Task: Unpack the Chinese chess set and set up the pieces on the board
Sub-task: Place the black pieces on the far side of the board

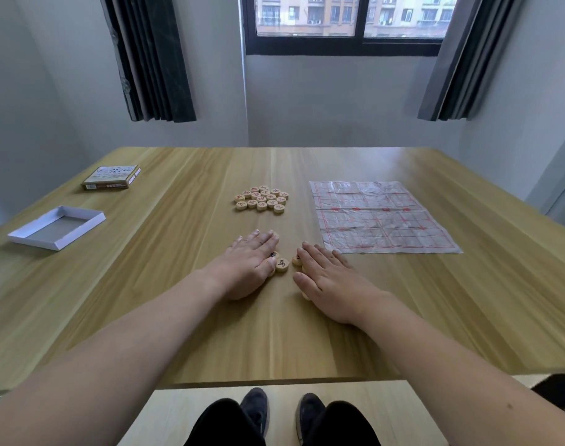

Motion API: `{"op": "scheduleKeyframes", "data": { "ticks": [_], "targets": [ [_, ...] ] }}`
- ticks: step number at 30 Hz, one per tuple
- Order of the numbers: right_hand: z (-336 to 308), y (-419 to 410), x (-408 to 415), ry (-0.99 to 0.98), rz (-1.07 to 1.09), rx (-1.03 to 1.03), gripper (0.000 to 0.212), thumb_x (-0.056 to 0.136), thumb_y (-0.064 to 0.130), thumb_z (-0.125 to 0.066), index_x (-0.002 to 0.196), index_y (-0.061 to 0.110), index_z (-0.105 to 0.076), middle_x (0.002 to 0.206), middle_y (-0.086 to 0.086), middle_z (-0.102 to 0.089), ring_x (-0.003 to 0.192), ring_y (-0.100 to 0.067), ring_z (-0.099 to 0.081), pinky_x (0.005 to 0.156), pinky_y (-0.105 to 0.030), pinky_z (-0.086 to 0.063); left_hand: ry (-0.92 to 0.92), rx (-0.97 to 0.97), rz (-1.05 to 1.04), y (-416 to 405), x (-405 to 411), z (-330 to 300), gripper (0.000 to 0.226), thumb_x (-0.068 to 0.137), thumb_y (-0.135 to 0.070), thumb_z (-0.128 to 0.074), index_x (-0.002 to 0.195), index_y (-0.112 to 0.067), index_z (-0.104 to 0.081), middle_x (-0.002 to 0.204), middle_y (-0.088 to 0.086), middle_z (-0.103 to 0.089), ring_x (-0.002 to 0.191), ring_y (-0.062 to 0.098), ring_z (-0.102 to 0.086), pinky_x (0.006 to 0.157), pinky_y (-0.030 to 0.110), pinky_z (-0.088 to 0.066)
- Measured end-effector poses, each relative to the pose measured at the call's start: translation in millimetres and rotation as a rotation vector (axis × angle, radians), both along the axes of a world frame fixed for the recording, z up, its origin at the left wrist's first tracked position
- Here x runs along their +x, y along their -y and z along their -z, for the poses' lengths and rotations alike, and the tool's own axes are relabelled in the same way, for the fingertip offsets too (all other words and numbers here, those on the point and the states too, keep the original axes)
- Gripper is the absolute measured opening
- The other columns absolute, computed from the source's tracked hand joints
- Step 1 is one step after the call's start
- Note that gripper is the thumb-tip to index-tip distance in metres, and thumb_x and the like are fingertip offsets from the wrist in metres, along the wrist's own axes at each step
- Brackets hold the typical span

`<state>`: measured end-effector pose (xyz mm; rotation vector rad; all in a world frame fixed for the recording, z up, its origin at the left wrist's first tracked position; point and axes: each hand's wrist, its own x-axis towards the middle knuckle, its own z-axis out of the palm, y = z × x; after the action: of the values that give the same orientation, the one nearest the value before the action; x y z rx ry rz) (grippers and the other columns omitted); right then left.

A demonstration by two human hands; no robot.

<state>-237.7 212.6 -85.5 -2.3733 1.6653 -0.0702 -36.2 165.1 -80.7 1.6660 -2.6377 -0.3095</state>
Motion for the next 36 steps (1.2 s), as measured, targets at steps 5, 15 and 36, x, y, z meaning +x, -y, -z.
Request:
{"op": "scheduleKeyframes", "data": {
  "ticks": [5, 15, 36],
  "targets": [
    [1, -16, -25, 0.029, 0.033, -0.012, 0.063, 0.1, 0.054, -0.013, 0.154, 0.025, 0.001, 0.16, 0.011, 0.011, 0.145, -0.005, 0.016, 0.119, -0.032, 0.01, -0.015, -0.015, 0.054, -25, -27, 2, 0.058, 0.106, -0.039, -0.021, 0.159, -0.019, -0.004, 0.166, -0.004, 0.001, 0.152, 0.013, 0.005, 0.123, 0.034, 0.003],
    [2, -43, -81, 0.006, 0.125, -0.019, 0.064, 0.099, 0.055, -0.011, 0.154, 0.025, 0.003, 0.161, 0.009, 0.009, 0.145, -0.006, 0.015, 0.119, -0.034, 0.011, -0.079, 0.007, 0.103, -50, -76, 6, 0.06, 0.106, -0.043, -0.021, 0.159, -0.019, -0.006, 0.166, -0.003, 0.0, 0.152, 0.011, 0.006, 0.123, 0.03, 0.004],
    [-35, -27, -96, 0.349, 0.267, -0.076, 0.058, 0.104, 0.038, -0.026, 0.155, 0.02, -0.007, 0.162, 0.005, 0.0, 0.147, -0.01, 0.005, 0.117, -0.03, 0.005, -0.261, -0.107, -0.051, -34, -96, -23, 0.057, 0.106, -0.036, -0.028, 0.158, -0.024, -0.009, 0.166, -0.003, -0.005, 0.152, 0.011, 0.002, 0.121, 0.035, 0.009]
  ]
}}
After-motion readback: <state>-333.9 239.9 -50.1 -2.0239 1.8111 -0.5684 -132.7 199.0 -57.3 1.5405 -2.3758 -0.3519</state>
